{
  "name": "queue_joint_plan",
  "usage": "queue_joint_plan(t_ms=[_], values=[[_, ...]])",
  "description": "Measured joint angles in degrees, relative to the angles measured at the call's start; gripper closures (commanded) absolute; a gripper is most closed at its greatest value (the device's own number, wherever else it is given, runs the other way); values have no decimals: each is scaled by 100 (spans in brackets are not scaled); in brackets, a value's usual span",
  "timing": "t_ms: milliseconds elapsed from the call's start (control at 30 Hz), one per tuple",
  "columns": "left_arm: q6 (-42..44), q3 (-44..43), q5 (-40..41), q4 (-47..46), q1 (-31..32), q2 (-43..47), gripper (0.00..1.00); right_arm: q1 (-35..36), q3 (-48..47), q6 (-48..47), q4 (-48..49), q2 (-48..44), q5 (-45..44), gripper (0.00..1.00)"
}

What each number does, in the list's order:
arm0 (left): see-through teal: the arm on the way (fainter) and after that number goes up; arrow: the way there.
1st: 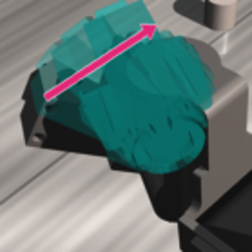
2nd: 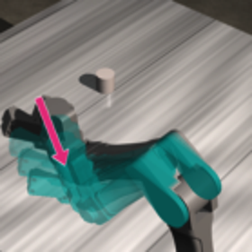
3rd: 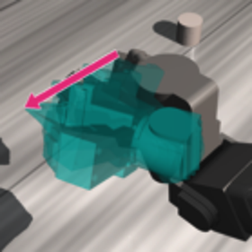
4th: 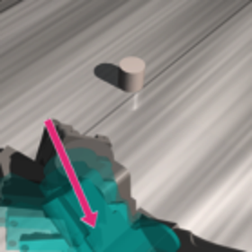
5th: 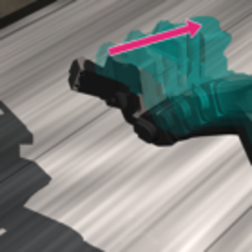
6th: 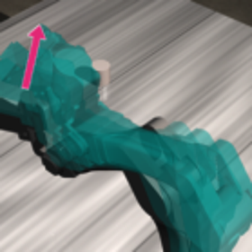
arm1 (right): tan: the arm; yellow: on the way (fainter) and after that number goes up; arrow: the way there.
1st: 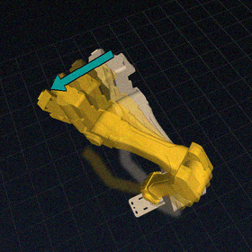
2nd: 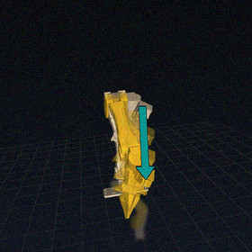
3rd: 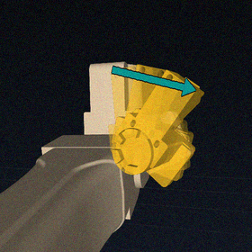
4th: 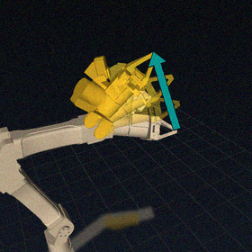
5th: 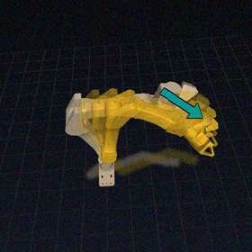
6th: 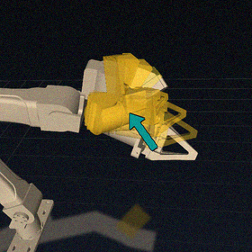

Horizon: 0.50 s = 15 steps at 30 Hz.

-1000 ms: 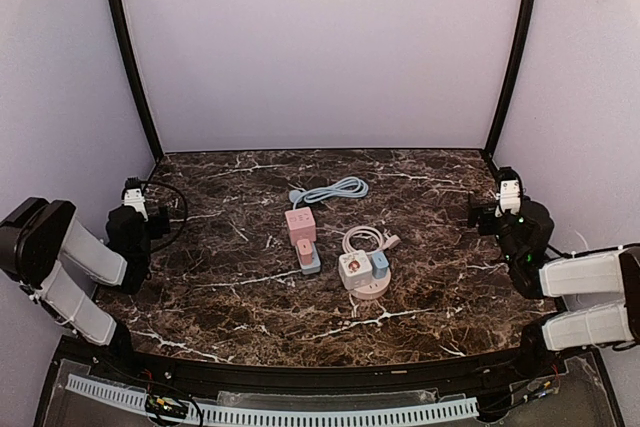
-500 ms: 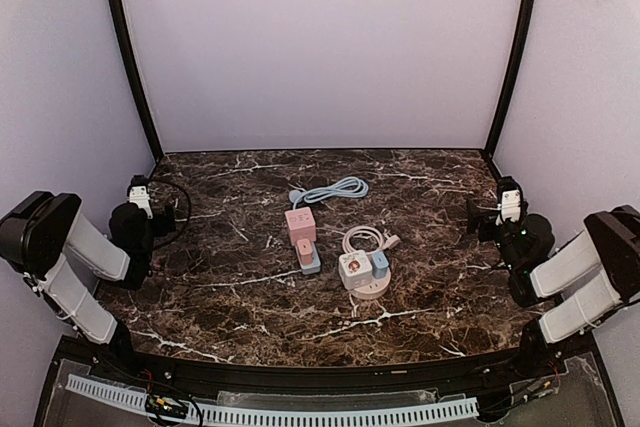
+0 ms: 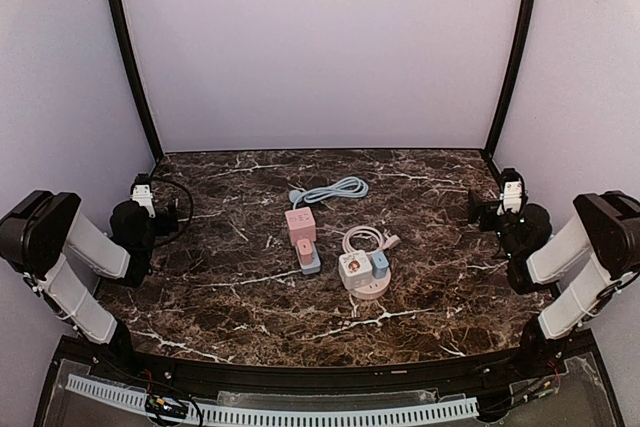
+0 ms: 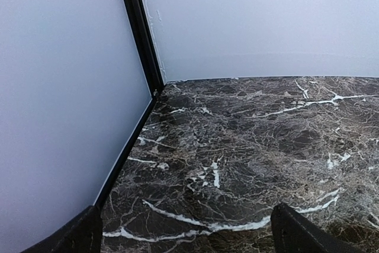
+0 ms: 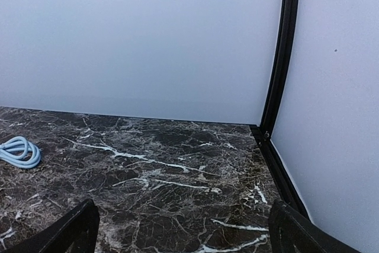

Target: Insert the plug

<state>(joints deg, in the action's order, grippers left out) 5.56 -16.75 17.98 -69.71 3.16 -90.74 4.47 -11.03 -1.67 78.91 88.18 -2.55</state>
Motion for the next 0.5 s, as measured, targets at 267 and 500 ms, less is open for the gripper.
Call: queue_joint_plan(t_ms=[267,500], values=[[-2,-11,0,131,0,0,0,-68,-107,90,-284,0,-42,1],[-2,-11,0,133,0,0,0,-68,-107,94,-289,0,-46,1]])
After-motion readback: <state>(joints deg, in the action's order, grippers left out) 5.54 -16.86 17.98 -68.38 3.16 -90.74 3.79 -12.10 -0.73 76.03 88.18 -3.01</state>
